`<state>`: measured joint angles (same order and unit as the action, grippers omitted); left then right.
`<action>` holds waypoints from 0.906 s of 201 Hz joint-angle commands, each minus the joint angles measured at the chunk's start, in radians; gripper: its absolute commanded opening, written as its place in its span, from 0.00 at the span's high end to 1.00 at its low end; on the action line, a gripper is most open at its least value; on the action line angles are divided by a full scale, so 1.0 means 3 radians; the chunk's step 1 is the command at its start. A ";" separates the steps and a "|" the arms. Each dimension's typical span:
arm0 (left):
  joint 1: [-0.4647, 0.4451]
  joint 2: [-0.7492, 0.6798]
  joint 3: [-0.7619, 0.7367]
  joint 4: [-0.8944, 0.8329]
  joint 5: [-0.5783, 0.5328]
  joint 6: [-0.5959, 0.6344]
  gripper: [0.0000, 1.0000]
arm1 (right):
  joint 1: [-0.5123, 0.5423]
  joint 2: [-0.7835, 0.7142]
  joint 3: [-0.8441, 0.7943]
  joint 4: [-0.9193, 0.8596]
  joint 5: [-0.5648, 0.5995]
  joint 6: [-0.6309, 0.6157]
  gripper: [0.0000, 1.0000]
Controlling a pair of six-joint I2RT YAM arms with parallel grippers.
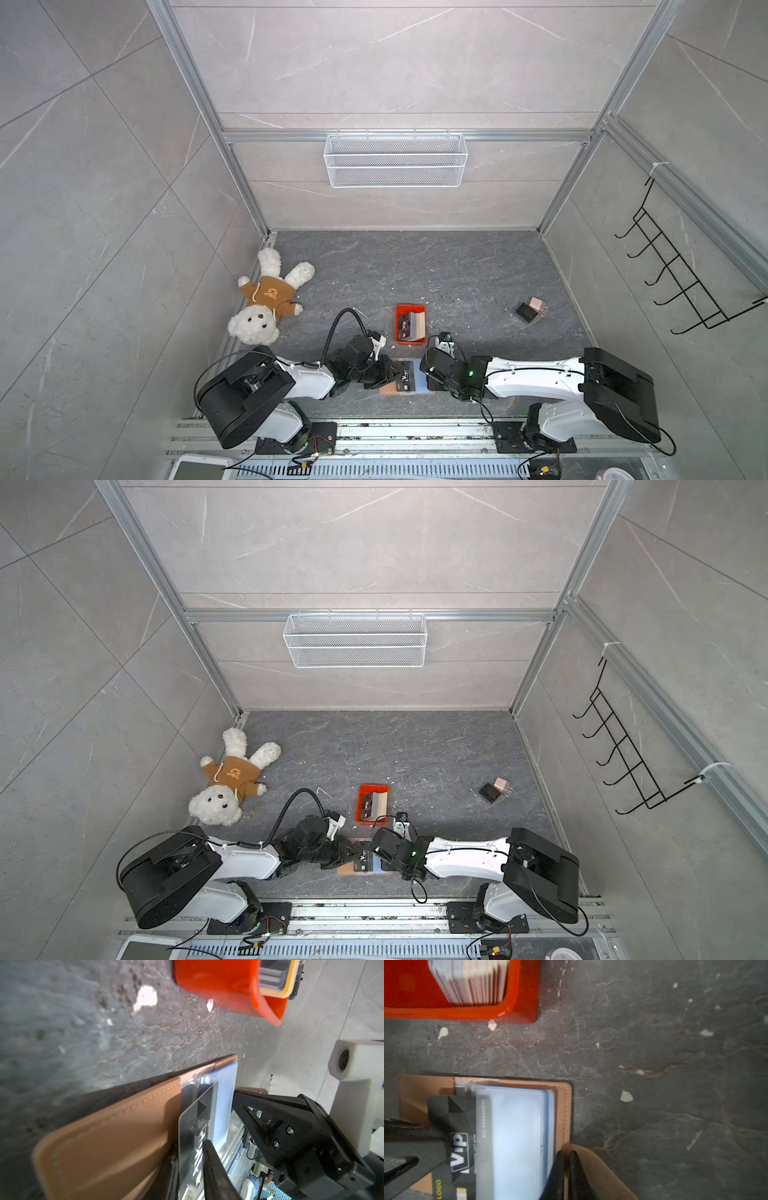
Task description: Put the credit cards into the card holder
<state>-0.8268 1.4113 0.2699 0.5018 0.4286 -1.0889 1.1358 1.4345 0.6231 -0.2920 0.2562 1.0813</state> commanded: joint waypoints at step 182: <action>-0.0006 -0.0034 0.0241 -0.0843 -0.0124 0.0132 0.77 | -0.0009 0.0116 -0.0052 -0.0264 0.0147 0.0016 0.92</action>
<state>-0.8268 1.3575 0.3359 0.2794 0.4023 -1.0733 1.1370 1.4384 0.6277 -0.2955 0.2584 1.0813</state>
